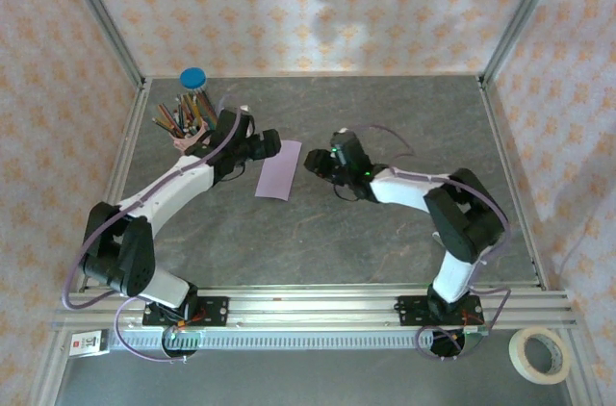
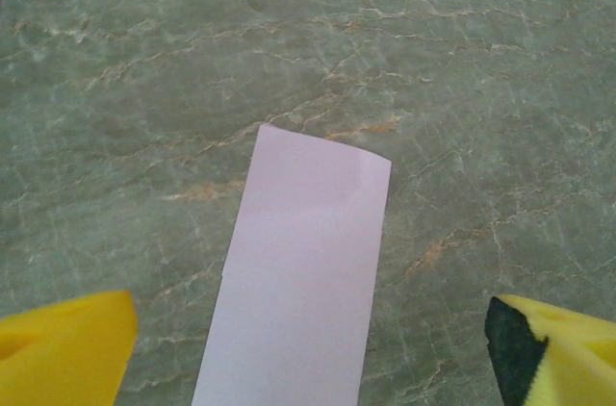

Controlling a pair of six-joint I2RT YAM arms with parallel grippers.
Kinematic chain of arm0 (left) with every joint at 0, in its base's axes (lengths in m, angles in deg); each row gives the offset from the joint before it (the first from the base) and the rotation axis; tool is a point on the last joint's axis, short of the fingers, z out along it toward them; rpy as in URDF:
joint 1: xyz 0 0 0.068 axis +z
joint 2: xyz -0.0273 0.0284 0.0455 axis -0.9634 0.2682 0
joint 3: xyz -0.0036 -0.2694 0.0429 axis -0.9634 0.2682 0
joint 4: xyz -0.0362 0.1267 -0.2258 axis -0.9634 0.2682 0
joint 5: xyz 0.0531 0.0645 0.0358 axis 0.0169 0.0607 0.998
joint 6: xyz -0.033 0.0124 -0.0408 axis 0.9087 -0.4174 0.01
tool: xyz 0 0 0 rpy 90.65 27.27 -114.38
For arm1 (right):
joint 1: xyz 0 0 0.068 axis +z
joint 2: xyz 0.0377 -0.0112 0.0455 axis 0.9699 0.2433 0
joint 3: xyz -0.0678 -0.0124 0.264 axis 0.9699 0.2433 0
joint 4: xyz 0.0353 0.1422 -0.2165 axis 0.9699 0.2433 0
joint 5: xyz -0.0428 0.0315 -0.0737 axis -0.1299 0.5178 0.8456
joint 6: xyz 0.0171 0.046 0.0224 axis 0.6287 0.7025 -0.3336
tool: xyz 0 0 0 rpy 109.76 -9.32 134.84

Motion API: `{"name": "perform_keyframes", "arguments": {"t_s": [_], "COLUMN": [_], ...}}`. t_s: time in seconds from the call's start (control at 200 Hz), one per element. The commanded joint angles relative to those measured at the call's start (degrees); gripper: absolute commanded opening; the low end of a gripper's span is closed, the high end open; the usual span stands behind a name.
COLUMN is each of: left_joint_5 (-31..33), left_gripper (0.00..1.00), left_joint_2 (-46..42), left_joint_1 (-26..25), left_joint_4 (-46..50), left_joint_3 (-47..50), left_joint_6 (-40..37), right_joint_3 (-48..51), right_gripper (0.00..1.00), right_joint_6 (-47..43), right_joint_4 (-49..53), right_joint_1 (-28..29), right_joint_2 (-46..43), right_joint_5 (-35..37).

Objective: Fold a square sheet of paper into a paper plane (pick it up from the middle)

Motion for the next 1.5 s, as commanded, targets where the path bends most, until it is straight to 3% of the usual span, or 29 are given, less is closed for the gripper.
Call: {"name": "perform_keyframes", "arguments": {"t_s": [0.0, 0.23, 0.601, 0.861, 1.111, 1.311, 1.496], "left_joint_5": [1.91, 0.92, -0.38, -0.49, -4.55, -14.69, -18.06], "left_gripper": [0.99, 0.99, 0.99, 0.99, 0.99, 0.99, 0.99], "left_joint_2": [-3.0, -5.3, -6.9, -6.62, -5.5, 0.1, 1.24], "left_joint_1": [0.76, 2.07, 3.27, 4.06, 4.5, 4.77, 4.72], "left_joint_4": [-4.13, -7.15, -10.77, -10.5, -14.19, -12.61, -12.63], "left_joint_3": [2.38, 5.39, 8.89, 9.3, 11.19, 8.53, 9.36], "left_joint_6": [1.23, 2.96, 3.89, 4.2, 6.5, 8.52, 9.34], "right_joint_3": [-4.86, -14.06, -17.87, -11.31, -0.99, 1.52, 3.43], "right_gripper": [0.36, 0.24, 0.22, 0.19, 0.21, 0.25, 0.25], "right_joint_6": [-3.47, -6.36, -8.97, -16.95, -22.52, -7.09, 4.38], "right_joint_4": [4.36, 9.79, 16.93, 20.25, 14.99, 4.4, 0.98], "right_joint_1": [2.66, 6.17, 6.54, 4.6, 2.33, 1.97, 1.63], "right_joint_2": [4.59, 13.09, 17.92, 13.64, 3.53, -2.19, -0.93], "right_joint_5": [-0.2, -1.54, 0.15, -0.01, -5.9, -4.28, 0.44]}}
